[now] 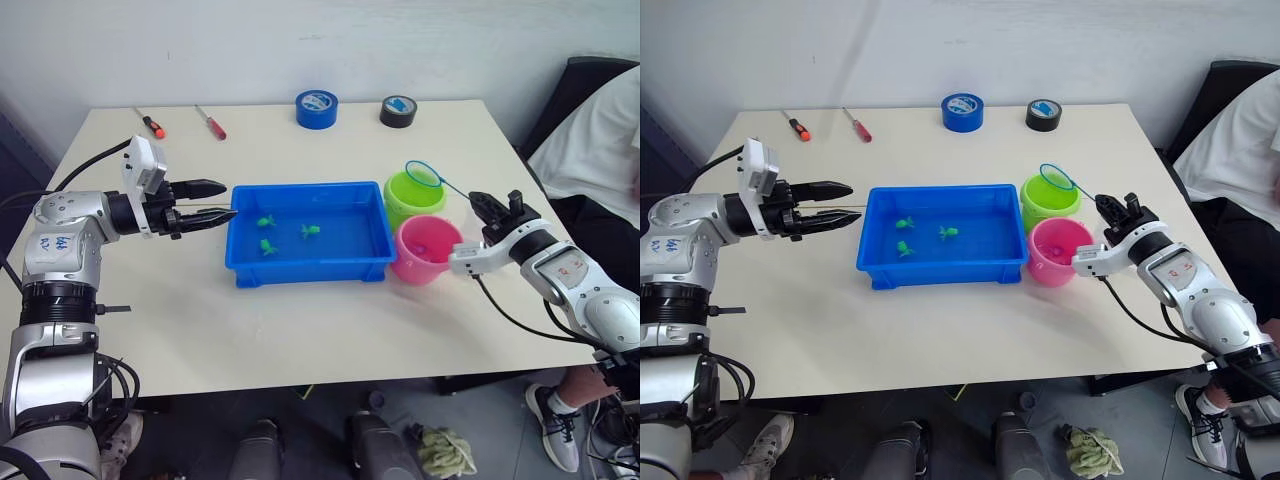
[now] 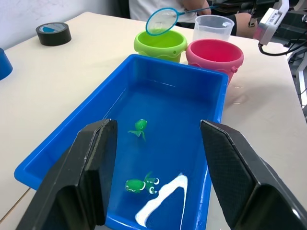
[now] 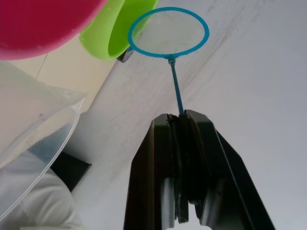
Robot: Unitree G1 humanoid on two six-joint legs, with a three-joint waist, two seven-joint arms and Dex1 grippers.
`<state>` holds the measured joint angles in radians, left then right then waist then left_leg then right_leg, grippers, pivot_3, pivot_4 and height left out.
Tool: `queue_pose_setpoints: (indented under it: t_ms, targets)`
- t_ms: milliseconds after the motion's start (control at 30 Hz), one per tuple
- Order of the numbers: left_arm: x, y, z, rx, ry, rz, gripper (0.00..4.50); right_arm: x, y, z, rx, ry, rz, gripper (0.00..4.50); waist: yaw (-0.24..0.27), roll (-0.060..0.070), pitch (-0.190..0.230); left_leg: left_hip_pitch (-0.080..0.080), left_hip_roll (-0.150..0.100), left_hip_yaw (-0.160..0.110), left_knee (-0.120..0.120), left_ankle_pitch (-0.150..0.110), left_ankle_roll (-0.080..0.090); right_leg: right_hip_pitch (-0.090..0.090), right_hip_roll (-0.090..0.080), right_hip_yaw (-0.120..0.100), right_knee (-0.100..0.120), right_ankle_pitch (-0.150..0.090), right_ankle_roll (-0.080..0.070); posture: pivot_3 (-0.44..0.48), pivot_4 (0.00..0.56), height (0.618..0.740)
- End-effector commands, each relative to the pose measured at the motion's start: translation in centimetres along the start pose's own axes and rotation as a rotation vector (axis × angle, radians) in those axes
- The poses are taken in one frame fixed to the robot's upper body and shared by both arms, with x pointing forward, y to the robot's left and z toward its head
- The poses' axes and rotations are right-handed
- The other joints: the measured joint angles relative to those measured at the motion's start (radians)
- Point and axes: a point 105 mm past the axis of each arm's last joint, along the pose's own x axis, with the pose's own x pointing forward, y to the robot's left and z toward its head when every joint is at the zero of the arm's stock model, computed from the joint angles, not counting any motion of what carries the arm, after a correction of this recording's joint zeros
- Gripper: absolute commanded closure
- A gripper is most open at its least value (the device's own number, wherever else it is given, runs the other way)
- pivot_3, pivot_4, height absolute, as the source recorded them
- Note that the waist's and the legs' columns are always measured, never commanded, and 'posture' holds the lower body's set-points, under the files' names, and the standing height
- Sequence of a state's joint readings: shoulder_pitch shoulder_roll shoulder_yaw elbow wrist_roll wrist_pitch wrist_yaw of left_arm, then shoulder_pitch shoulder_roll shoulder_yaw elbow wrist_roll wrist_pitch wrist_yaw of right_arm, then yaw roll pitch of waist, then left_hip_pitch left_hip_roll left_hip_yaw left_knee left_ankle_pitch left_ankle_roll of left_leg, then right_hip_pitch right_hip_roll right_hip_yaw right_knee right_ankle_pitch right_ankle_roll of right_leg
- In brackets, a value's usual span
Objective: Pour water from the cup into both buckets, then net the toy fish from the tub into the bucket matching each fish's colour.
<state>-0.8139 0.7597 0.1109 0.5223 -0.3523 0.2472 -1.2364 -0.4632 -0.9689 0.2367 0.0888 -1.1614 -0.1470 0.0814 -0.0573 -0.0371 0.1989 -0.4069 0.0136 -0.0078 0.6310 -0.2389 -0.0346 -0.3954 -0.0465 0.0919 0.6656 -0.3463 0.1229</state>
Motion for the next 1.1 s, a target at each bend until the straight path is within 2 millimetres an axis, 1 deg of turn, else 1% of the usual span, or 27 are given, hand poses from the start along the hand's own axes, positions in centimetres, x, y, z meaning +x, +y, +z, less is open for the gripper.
queue_pose_setpoints:
  t_ms: [33, 100, 200, 267, 300, 333, 367, 433, 500, 600, 667, 833, 867, 967, 1100]
  targets:
    - [-0.8, 0.2, 1.1, 0.041, -0.018, 0.018, 1.47, -0.2, -1.8, -1.3, 0.04, 0.048, -0.056, 4.5, 0.0, 0.0, 0.0, 0.0, 0.0, 0.0, 0.0, 0.0, 0.0, 0.0, 0.0, 0.0, 0.0, 0.0, 0.0, 0.0, 0.15, 0.734]
    - [-0.9, 0.2, 1.3, 0.041, -0.023, 0.019, 1.47, -0.3, -2.7, -1.1, 0.104, 0.034, -0.079, 4.5, 0.0, 0.0, 0.0, 0.0, 0.0, 0.0, 0.0, 0.0, 0.0, 0.0, 0.0, 0.0, 0.0, 0.0, 0.0, 0.0, 0.15, 0.734]
    - [-1.7, 0.3, 1.4, 0.033, -0.016, 0.024, 1.47, -0.7, -5.7, -1.4, 0.322, 0.007, -0.123, 4.5, -0.003, 0.0, 0.0, 0.0, 0.001, 0.0, 0.0, 0.0, 0.0, 0.0, 0.001, 0.0, 0.0, 0.0, 0.0, 0.0, 0.15, 0.734]
    - [-2.2, 0.3, 1.4, 0.018, -0.012, 0.026, 1.47, -0.5, -7.5, -1.8, 0.511, -0.009, -0.128, 4.5, -0.006, 0.0, 0.0, 0.0, 0.001, 0.0, 0.0, 0.0, 0.0, 0.0, 0.001, 0.0, 0.001, 0.0, 0.0, 0.0, 0.15, 0.734]
    - [-2.5, 0.4, 1.5, 0.007, -0.013, 0.026, 1.47, -0.3, -7.9, -1.8, 0.654, -0.02, -0.098, 4.5, -0.01, 0.0, 0.0, 0.001, 0.001, 0.0, 0.0, 0.0, 0.0, 0.0, 0.001, 0.0, 0.001, 0.0, 0.0, 0.0, 0.15, 0.734]
    - [-2.7, 0.4, 1.6, 0.0, -0.015, 0.027, 1.47, -0.2, -8.2, -1.7, 0.753, -0.038, -0.07, 4.5, -0.012, 0.0, 0.0, 0.001, 0.001, 0.0, 0.001, 0.0, 0.0, 0.001, 0.001, 0.0, 0.001, 0.0, 0.0, 0.0, 0.15, 0.734]
    - [-2.8, 0.4, 1.7, -0.002, -0.015, 0.028, 1.47, -0.1, -8.4, -1.2, 0.838, -0.076, -0.037, 4.5, -0.011, 0.0, 0.0, 0.001, 0.002, -0.001, 0.001, 0.0, 0.0, 0.001, 0.001, 0.0, 0.002, 0.0, 0.0, 0.0, 0.15, 0.734]
    - [-3.0, 0.5, 1.8, -0.002, -0.012, 0.033, 1.47, 0.1, -8.9, -0.2, 1.106, -0.148, 0.062, 4.5, -0.009, 0.0, 0.0, 0.001, 0.003, -0.004, 0.001, 0.0, 0.0, 0.003, 0.001, -0.003, 0.002, 0.0, 0.0, 0.0, 0.15, 0.734]
    - [-3.0, 0.5, 1.8, -0.003, -0.011, 0.033, 1.47, -0.3, -9.5, 1.9, 1.27, -0.282, 0.2, 4.5, -0.002, 0.0, 0.0, 0.001, 0.005, -0.005, 0.002, 0.0, 0.0, 0.003, 0.001, -0.003, 0.002, 0.0, 0.0, 0.0, 0.15, 0.734]
    - [-2.9, 0.4, 1.7, -0.003, -0.01, 0.032, 1.47, -1.0, -9.9, 4.1, 1.454, -0.407, 0.396, 4.5, 0.002, 0.0, 0.0, 0.0, 0.005, -0.006, 0.002, 0.0, 0.0, 0.003, -0.001, -0.004, 0.002, 0.0, 0.0, 0.0, 0.15, 0.734]
    - [-2.9, 0.2, 1.6, -0.006, -0.012, 0.032, 1.47, -1.7, -9.8, 5.5, 1.523, -0.456, 0.536, 4.5, 0.004, 0.0, 0.0, 0.0, 0.004, -0.006, 0.001, 0.0, 0.0, 0.003, -0.002, -0.004, 0.001, 0.0, 0.0, 0.0, 0.15, 0.734]
    - [-3.2, -0.1, 1.3, -0.013, -0.01, 0.043, 1.47, -2.5, -9.1, 7.4, 1.643, -0.431, 0.82, 4.5, 0.004, 0.0, 0.0, 0.0, 0.004, -0.006, 0.001, 0.0, 0.0, 0.003, -0.004, -0.005, 0.0, 0.0, 0.0, 0.0, 0.15, 0.734]
    - [-3.3, -0.1, 1.3, -0.013, -0.009, 0.046, 1.47, -2.5, -9.0, 7.6, 1.652, -0.416, 0.85, 4.5, 0.002, 0.0, 0.0, 0.0, 0.003, -0.006, 0.0, 0.0, 0.0, 0.002, -0.01, -0.005, 0.0, 0.0, 0.0, 0.0, 0.15, 0.734]
    - [-3.5, -0.3, 1.2, -0.015, -0.008, 0.053, 1.47, -1.7, -9.1, 8.1, 1.672, -0.392, 0.887, 4.5, 0.0, 0.0, 0.0, 0.0, 0.003, -0.006, 0.0, 0.0, 0.0, 0.001, -0.011, -0.006, 0.0, 0.0, -0.001, 0.0, 0.15, 0.734]
    - [-3.7, -0.5, 1.1, -0.016, -0.008, 0.066, 1.47, 0.0, -8.0, 8.7, 1.668, -0.29, 0.907, 4.5, 0.0, 0.0, 0.0, -0.001, 0.002, -0.006, -0.001, 0.0, 0.0, 0.001, -0.012, -0.006, -0.001, 0.0, -0.001, 0.0, 0.15, 0.734]
